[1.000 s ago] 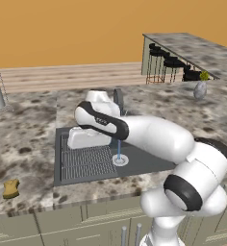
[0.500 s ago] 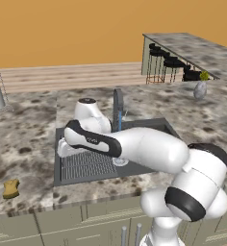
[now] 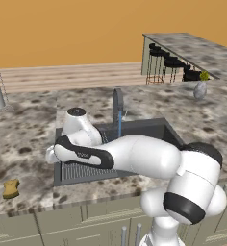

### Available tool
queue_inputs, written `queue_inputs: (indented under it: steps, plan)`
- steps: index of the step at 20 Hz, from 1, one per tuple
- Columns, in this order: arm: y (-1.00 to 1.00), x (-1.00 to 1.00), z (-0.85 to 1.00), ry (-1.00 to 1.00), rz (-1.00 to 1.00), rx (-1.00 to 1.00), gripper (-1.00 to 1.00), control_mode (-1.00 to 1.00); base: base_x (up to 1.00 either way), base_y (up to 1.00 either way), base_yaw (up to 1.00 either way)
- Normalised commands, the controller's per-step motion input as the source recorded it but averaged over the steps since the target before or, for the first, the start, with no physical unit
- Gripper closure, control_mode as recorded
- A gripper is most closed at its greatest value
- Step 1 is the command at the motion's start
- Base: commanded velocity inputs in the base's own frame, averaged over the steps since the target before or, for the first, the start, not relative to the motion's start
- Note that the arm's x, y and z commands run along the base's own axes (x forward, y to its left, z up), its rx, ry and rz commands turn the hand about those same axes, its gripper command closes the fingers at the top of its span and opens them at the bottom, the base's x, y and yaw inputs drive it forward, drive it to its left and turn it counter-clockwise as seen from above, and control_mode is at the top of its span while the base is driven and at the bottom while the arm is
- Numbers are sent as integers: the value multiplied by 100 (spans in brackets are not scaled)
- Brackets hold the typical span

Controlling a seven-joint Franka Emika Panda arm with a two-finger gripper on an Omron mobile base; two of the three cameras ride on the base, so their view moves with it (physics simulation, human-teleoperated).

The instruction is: Soak the sponge with water for a few seconds and then drop it inside the sink.

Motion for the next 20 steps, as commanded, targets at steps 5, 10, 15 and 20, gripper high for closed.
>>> queue_inputs:
  steps: [5, 10, 15, 20]
  plan:
    - [55, 12, 0, 0, -2, 0, -100, -100, 0, 0, 0]
    - [51, 4, 0, 3, -9, 0, -100, -100, 0, 0, 0]
    - [27, 3, 0, 6, -9, 0, -100, -100, 0, 0, 0]
    - [9, 0, 0, 11, -3, 0, -100, -100, 0, 0, 0]
